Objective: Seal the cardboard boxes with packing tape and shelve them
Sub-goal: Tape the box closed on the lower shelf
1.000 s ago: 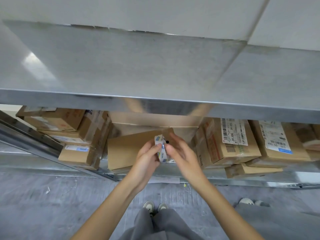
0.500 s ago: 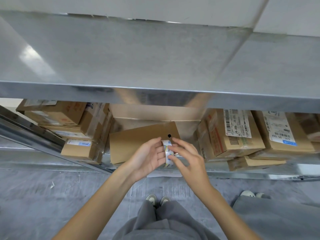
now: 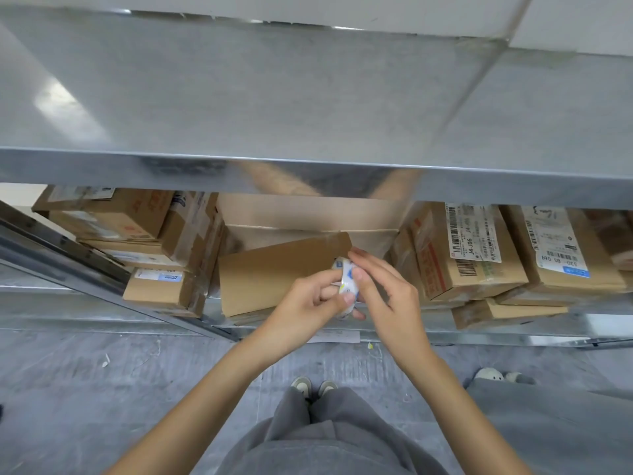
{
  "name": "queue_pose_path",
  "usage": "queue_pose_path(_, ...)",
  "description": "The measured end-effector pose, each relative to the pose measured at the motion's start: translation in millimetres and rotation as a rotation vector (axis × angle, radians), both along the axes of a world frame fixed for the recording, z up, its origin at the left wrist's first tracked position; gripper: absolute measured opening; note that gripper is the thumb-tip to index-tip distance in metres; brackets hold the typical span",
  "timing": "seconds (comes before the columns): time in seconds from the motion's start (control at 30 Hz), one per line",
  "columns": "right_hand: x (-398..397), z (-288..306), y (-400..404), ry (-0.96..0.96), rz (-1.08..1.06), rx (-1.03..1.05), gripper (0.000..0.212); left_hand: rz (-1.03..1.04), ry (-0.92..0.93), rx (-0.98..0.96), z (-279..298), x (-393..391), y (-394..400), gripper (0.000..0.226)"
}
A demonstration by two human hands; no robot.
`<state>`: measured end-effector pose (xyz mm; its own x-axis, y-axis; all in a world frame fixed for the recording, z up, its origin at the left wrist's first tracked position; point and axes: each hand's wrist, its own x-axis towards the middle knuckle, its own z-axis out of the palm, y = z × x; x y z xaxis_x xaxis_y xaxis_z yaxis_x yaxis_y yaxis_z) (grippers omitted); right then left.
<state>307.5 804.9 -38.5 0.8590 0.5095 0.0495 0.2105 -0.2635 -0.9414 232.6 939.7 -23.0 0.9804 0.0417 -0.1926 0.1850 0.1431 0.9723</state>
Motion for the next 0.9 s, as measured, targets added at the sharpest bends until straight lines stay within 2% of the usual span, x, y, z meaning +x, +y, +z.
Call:
queue_pose_path(0.17,3.2,11.1,-5.6,0.016,0.078,-0.006,0.039,0.097,-0.079,0.040,5.8,-3.7,3.5,0.022)
queue_pose_path(0.23,3.5,14.4,-5.4,0.036,0.065,0.032,0.036,0.109,-0.102,0.066,7.4,-5.5,3.6,0.025)
queue_pose_path(0.33,5.1,21.9,-4.1,0.251,0.021,0.201,0.025,0.146,-0.088,0.043,13.7,-6.8,7.0,0.031)
queue_pose_path(0.43,10.9,23.6,-7.8,0.462,0.014,0.247,0.037,0.171,-0.030,-0.058,19.3,-8.3,9.3,0.035)
queue_pose_path(0.57,11.0,26.8,-11.8,0.430,0.066,0.194,0.034,0.244,0.024,-0.267,21.9,-9.3,10.8,0.041)
queue_pose_path(0.63,8.6,27.7,-11.0,0.392,0.037,0.199,0.029,0.263,0.027,-0.284,23.0,-9.0,9.2,0.044)
queue_pose_path(0.7,6.3,27.5,-8.3,0.393,-0.024,0.201,0.026,0.283,0.029,-0.156,20.5,-8.4,6.3,0.048)
queue_pose_path(0.8,2.6,25.3,-5.0,0.443,-0.087,0.181,0.019,0.316,0.032,0.163,13.3,-10.6,3.6,0.059)
queue_pose_path(0.9,-0.7,24.7,-3.8,0.549,-0.155,0.179,0.020,0.234,-0.096,0.318,12.5,-14.9,5.2,0.060)
